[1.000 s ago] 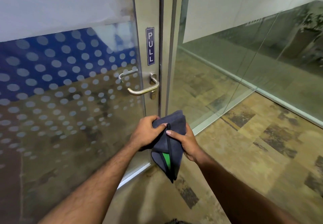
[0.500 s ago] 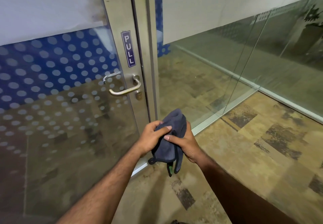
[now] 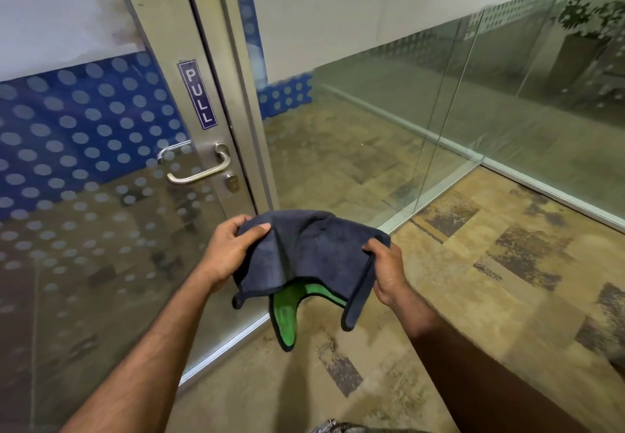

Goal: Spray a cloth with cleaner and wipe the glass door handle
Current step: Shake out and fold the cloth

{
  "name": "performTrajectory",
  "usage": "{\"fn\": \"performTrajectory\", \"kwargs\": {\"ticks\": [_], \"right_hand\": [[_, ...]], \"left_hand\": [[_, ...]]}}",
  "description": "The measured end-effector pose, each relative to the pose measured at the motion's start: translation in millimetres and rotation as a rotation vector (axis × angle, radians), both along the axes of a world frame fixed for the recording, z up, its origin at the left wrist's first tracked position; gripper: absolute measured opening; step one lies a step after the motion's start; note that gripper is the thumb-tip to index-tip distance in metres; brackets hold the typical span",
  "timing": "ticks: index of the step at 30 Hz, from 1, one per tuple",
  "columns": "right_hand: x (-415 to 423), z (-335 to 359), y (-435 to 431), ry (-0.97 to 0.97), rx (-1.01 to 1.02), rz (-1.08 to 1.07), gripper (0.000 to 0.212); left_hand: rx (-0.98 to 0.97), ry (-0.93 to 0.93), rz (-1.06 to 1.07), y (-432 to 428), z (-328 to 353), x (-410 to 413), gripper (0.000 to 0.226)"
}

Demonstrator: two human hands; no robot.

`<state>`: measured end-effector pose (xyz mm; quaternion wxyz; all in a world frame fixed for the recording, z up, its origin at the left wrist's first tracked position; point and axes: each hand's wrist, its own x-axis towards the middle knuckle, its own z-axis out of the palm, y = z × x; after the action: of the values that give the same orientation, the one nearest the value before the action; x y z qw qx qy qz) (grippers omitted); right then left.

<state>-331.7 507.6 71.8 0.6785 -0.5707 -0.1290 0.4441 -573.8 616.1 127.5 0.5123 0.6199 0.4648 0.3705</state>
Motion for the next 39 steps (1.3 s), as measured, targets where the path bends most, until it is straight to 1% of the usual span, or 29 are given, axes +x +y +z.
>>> {"fn": "performTrajectory", "kwargs": {"ticks": [4, 8, 11, 15, 17, 19, 21, 24, 25, 27, 28, 30, 32, 35, 39], "right_hand": [[22, 8, -5, 0.008, 0.023, -0.019, 0.013], [48, 18, -7, -0.148, -0.002, 0.007, 0.021], [71, 25, -6, -0.254, -0.040, 0.027, 0.014], [98, 34, -7, -0.501, -0.075, 0.083, 0.023], [107, 36, -9, -0.542, -0.074, 0.095, 0.026], [113, 39, -11, -0.556, -0.069, 0.075, 0.029], [119, 41, -11, -0.550, -0.067, 0.039, 0.034], [132, 48, -11, -0.533, -0.056, 0.026, 0.033], [136, 50, -11, -0.526, -0.049, 0.026, 0.033], [144, 55, -12, -0.504, -0.032, 0.024, 0.033], [148, 56, -12, -0.489, -0.025, 0.023, 0.033], [155, 59, -15, -0.473, -0.009, 0.027, 0.032], [160, 62, -17, -0.479, 0.010, 0.037, 0.030], [166, 67, -20, -0.482, 0.042, 0.037, 0.030], [172, 71, -23, -0.518, 0.036, 0.020, 0.029]], "left_hand": [[0.140, 0.228, 0.044, 6, -2, -5, 0.021], [0.227, 0.408, 0.048, 10, 2, -11, 0.018], [0.289, 0.534, 0.026, 12, 7, -17, 0.019], [0.385, 0.652, -0.035, 14, 16, -18, 0.022], [0.409, 0.734, -0.081, 14, 20, -18, 0.030], [0.389, 0.771, -0.134, 13, 24, -17, 0.036], [0.366, 0.797, -0.198, 12, 27, -18, 0.029], [0.345, 0.844, -0.233, 12, 31, -16, 0.012], [0.350, 0.853, -0.224, 12, 33, -16, 0.011], [0.375, 0.857, -0.203, 11, 36, -15, 0.016], [0.388, 0.840, -0.197, 10, 36, -14, 0.014], [0.390, 0.753, -0.198, 8, 37, -11, 0.005], [0.351, 0.642, -0.186, 5, 39, -8, 0.006], [0.341, 0.532, -0.125, 2, 42, -3, 0.016], [0.319, 0.330, 0.027, -1, 44, 8, 0.012]]}}
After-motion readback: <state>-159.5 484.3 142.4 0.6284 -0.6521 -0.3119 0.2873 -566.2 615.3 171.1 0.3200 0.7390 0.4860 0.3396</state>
